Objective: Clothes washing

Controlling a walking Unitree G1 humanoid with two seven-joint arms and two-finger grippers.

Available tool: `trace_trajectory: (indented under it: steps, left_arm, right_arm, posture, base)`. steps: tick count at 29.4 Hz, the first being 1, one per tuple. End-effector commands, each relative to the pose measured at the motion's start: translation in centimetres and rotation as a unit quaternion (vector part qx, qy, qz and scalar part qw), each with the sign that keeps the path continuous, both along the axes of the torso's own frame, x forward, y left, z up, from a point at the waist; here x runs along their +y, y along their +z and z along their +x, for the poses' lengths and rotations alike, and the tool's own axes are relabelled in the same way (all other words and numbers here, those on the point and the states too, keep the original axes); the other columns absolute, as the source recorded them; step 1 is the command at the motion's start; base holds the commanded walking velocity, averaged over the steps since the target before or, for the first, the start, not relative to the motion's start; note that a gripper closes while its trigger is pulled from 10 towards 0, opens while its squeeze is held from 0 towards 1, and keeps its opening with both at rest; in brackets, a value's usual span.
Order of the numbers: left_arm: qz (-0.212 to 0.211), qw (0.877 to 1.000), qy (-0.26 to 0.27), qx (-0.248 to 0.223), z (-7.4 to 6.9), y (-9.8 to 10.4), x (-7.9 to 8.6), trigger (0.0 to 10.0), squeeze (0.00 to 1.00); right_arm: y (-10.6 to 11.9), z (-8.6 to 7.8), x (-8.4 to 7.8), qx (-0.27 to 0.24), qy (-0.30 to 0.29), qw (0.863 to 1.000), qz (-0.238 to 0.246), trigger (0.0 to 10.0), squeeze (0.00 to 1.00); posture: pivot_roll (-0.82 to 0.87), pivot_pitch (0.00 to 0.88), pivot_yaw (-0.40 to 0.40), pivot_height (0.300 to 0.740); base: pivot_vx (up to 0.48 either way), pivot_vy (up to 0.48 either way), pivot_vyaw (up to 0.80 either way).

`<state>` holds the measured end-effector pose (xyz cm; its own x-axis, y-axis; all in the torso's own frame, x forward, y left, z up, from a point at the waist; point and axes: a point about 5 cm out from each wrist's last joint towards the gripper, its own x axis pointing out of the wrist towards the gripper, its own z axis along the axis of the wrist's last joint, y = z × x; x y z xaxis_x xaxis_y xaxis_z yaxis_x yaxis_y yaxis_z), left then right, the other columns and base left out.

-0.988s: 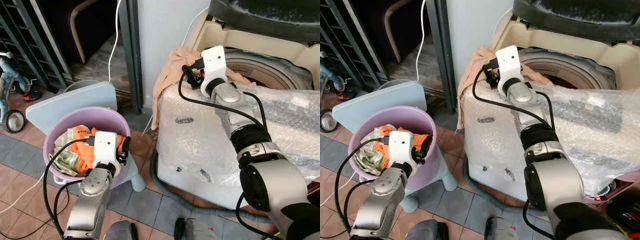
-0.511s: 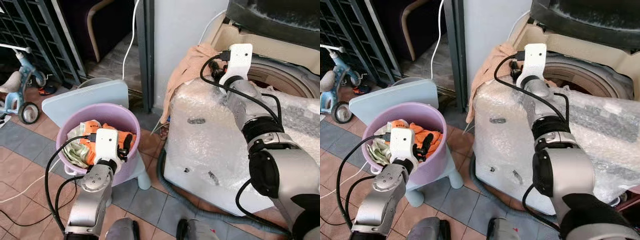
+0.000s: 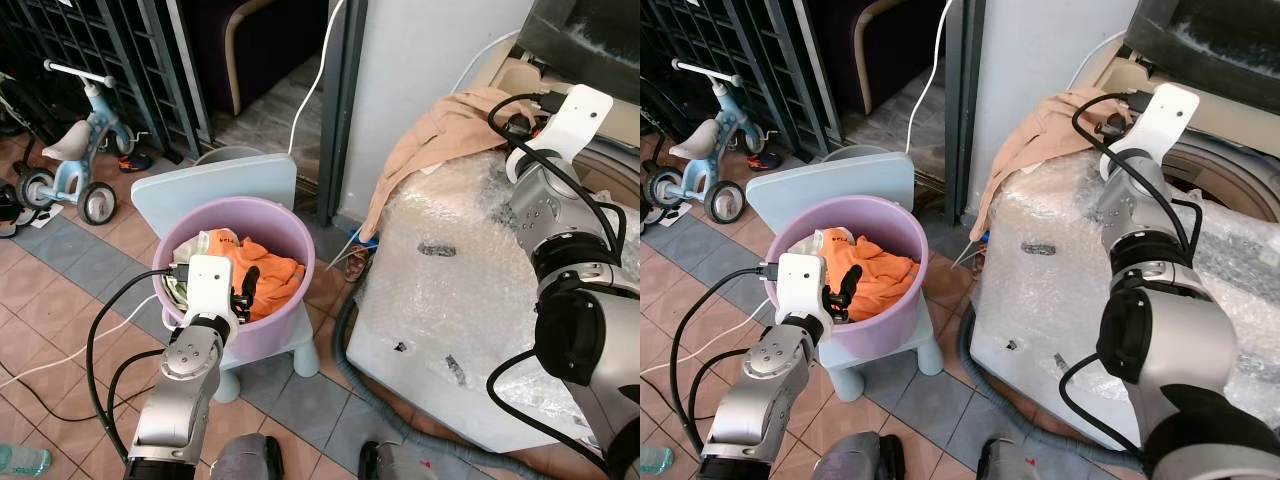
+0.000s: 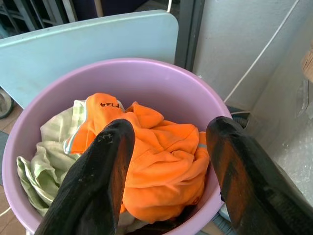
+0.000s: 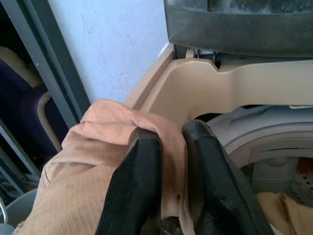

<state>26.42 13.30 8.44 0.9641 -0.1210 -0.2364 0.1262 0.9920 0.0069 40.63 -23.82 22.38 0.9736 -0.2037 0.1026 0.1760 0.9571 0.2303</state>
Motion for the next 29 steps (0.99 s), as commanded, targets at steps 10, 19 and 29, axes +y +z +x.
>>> trace_trajectory:
  steps: [10, 19, 29]
  left_arm:
    - [0.007, 1.000, 0.000, 0.008, 0.0, -0.5, -0.2, 10.0, 0.00]
    - [0.010, 1.000, 0.001, 0.011, 0.1, -0.7, -0.2, 10.0, 0.00]
    - [0.014, 1.000, -0.005, 0.008, 0.4, -0.6, -0.2, 10.0, 0.00]
  right_arm:
    - [1.3, -2.4, -7.2, 0.040, -0.221, 0.969, -0.103, 10.0, 0.00]
    - [4.3, -5.1, -12.2, 0.037, -0.335, 0.907, -0.251, 10.0, 0.00]
    - [5.9, -2.4, -4.7, -0.121, -0.056, 0.967, -0.217, 10.0, 1.00]
  posture:
    - [0.02, 0.100, -0.007, 0.740]
    - [0.01, 0.099, -0.006, 0.740]
    - [0.00, 0.088, 0.009, 0.740]
  base:
    - [0.000, 0.000, 0.00]
    - [0.000, 0.000, 0.00]
    - [0.000, 0.000, 0.00]
